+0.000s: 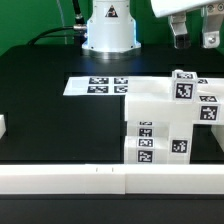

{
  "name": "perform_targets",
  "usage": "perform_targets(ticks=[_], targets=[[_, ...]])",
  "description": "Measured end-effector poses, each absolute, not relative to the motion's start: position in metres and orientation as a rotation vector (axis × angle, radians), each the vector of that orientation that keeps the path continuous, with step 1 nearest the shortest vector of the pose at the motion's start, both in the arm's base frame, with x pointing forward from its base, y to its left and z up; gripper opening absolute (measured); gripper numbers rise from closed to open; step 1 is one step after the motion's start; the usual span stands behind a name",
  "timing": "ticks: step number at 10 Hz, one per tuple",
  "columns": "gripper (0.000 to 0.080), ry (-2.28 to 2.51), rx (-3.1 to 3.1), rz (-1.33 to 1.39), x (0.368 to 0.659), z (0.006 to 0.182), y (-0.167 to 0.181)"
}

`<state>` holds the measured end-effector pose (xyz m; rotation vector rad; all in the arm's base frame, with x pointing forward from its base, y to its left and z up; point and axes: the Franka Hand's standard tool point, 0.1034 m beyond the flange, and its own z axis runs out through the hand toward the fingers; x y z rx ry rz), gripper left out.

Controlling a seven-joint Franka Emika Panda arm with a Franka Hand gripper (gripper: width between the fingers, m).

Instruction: Assemble chair

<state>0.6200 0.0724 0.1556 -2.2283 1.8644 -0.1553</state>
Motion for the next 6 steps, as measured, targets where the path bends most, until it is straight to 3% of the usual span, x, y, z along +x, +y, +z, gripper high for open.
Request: perform_targets(ticks=[4, 6], targets=[[0.0649, 1.607, -2.436, -0.193, 0.6198, 0.1552, 0.0727], [0.0649, 1.137, -2.741, -0.229, 0.6131, 0.1566, 0.0780]])
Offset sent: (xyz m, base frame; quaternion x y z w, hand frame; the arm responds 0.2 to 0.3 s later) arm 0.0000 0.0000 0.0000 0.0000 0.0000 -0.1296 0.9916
